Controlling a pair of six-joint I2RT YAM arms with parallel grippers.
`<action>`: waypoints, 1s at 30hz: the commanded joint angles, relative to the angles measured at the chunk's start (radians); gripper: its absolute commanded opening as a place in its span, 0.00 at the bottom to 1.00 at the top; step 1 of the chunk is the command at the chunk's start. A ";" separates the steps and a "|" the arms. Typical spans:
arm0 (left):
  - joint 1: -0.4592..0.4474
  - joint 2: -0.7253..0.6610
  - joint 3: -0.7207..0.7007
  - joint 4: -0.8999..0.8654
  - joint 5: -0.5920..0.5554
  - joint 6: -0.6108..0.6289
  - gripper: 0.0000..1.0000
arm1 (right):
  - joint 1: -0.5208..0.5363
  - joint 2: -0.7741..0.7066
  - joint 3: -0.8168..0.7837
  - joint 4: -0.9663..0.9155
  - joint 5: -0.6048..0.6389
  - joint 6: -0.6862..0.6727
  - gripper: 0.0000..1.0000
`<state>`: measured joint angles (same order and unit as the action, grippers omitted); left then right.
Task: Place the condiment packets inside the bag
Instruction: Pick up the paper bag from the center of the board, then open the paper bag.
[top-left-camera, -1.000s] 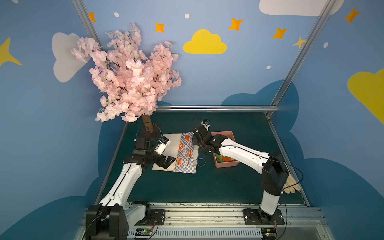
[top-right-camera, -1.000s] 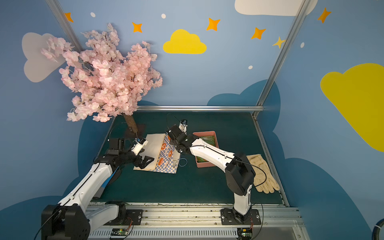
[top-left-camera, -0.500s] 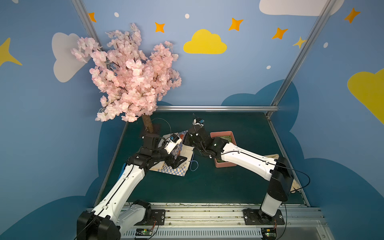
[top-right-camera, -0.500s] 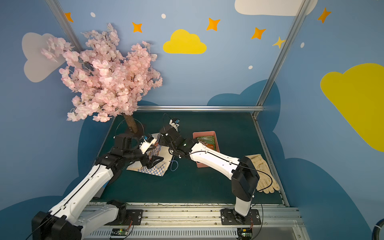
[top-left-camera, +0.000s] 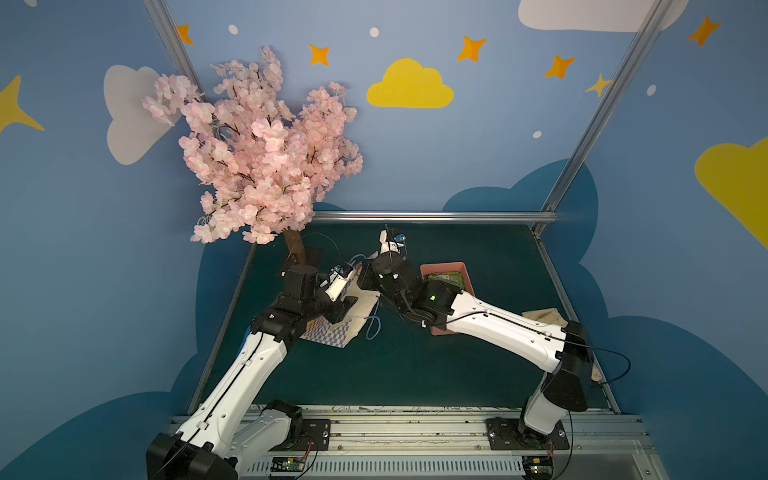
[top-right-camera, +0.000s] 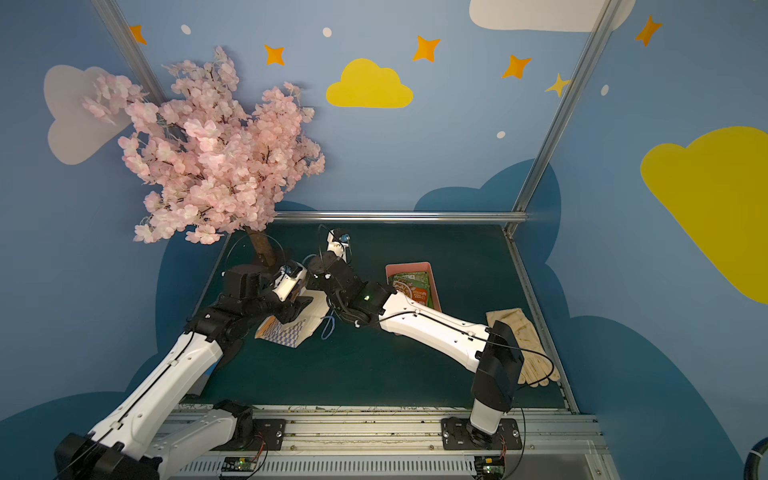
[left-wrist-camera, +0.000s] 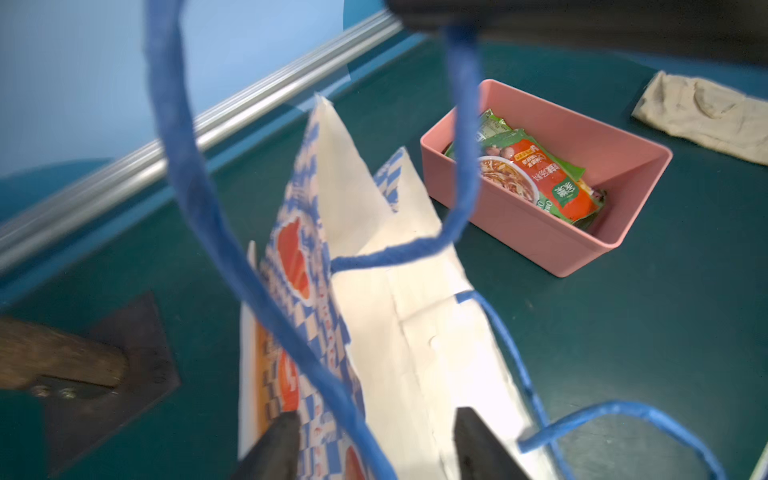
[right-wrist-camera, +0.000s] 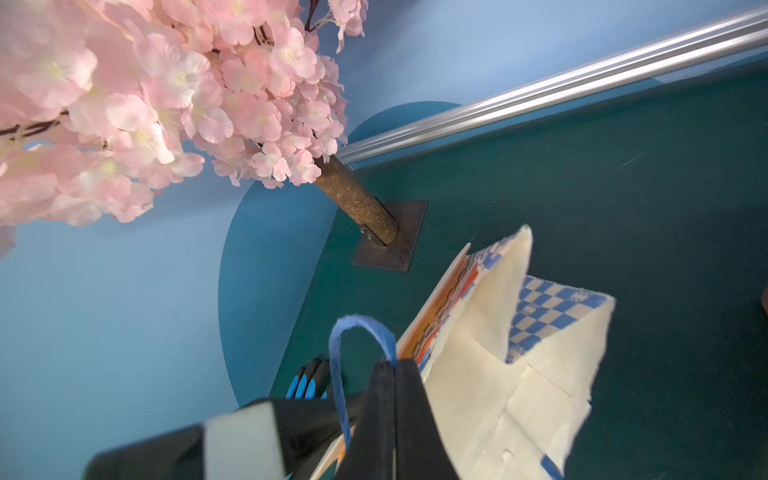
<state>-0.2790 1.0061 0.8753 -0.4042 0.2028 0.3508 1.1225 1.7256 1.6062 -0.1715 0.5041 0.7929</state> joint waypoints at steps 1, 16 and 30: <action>-0.008 -0.013 0.024 -0.033 -0.064 0.067 0.45 | 0.012 -0.034 0.020 0.062 0.053 -0.064 0.00; -0.021 0.015 0.128 -0.062 -0.189 0.046 0.03 | 0.029 -0.124 -0.085 0.124 0.069 -0.213 0.56; -0.023 0.049 0.186 -0.043 -0.157 -0.100 0.03 | 0.054 -0.176 -0.165 -0.093 0.276 -0.089 0.76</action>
<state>-0.2996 1.0508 1.0504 -0.4561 0.0174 0.2878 1.1713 1.5154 1.3819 -0.1944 0.7277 0.6956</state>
